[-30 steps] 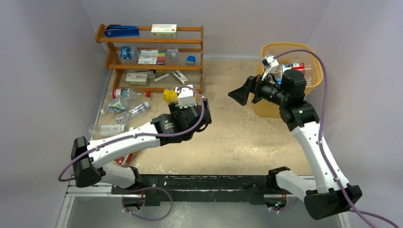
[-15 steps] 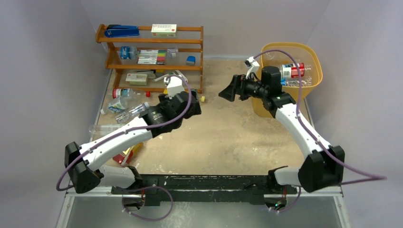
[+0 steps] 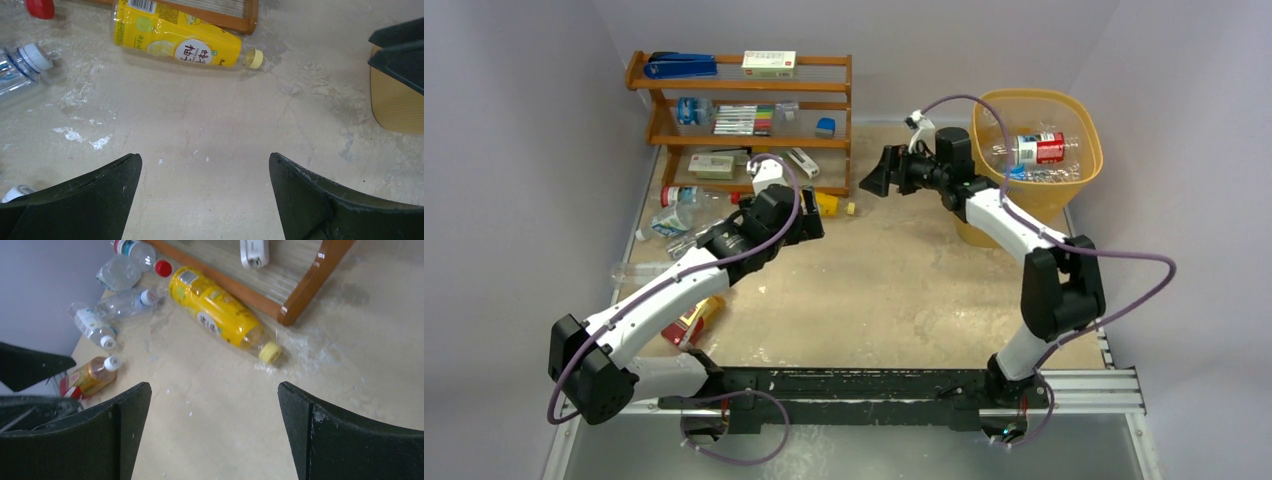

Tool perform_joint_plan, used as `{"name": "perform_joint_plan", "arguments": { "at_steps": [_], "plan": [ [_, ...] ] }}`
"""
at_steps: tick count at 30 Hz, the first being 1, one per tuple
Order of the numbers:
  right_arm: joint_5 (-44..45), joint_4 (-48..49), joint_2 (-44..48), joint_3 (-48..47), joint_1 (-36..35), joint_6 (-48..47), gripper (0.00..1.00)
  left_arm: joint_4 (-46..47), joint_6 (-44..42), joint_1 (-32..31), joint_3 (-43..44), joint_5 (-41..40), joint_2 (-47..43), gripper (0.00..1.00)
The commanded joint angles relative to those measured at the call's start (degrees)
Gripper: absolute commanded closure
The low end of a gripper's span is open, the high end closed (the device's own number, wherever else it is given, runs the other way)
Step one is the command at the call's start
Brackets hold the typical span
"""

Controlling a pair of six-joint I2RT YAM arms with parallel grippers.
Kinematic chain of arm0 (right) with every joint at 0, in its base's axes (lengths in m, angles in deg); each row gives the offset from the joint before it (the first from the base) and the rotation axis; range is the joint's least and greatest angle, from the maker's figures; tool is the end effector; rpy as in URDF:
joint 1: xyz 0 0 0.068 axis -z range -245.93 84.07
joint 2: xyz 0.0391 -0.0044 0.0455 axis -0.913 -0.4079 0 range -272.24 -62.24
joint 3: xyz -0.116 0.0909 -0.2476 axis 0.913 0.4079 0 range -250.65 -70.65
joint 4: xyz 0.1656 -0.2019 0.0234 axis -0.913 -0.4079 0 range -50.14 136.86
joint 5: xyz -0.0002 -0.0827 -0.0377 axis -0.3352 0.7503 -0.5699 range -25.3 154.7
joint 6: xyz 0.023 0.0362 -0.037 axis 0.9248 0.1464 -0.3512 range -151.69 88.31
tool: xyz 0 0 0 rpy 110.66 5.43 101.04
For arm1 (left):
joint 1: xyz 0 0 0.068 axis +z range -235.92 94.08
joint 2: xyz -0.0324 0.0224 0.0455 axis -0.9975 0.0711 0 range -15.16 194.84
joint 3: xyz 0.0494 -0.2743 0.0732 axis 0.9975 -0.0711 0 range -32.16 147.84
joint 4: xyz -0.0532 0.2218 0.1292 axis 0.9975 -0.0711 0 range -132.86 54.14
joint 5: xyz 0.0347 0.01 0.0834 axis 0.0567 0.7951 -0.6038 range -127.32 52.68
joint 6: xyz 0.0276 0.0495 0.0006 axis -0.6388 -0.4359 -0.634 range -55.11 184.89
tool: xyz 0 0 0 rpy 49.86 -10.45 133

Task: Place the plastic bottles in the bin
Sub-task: Pick up the plastic bottle at the center of the board.

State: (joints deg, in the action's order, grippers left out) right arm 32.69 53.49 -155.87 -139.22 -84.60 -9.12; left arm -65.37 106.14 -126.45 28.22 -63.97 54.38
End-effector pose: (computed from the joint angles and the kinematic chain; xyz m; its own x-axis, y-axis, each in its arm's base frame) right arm 0.3606 0.1440 0.3090 -0.5635 0.1531 -0.8118 -0.5757 0.6320 0.5188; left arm 0.2090 -0.1552 0.3273 -0.5644 -0.2927 -0.7719 -0.0767 0.9496 -0.3040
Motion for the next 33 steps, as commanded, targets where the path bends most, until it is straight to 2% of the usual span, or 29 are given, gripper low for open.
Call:
{"name": "perform_joint_plan", "arguments": {
  "at_steps": [1,5,12,18,22,25,33],
  "plan": [
    [3.04,8.13,-5.11,-6.46,-2.73,-0.35,0.00,5.38,-3.40,1.20,0.36,2.34,0.57,0.01],
    [5.67,7.88,-12.41,-11.34,-5.01,-4.88,0.01,7.77,-3.74,1.66,-0.06,0.92,-0.38,0.01],
    [11.54,11.19,-20.46,-13.15,-8.01,-9.47,0.05,6.02,-5.55,2.89,1.09,0.17,-1.74,0.01],
    [14.31,15.09,-24.15,-12.80,-9.18,-10.63,0.10,5.04,-5.77,4.13,-0.91,1.32,-3.79,0.01],
    [15.97,15.21,-25.76,-14.37,-9.68,-12.36,0.11,4.36,-3.60,4.15,-2.77,2.70,-6.29,0.01],
    [15.74,14.86,-27.64,-16.50,-9.87,-13.63,0.10,5.97,-1.03,4.15,-6.55,3.35,-10.02,0.01],
    [7.67,16.11,-29.77,-16.87,-10.41,-16.54,0.09,5.04,2.81,4.15,-10.41,5.37,-13.90,0.01]
  ]
}}
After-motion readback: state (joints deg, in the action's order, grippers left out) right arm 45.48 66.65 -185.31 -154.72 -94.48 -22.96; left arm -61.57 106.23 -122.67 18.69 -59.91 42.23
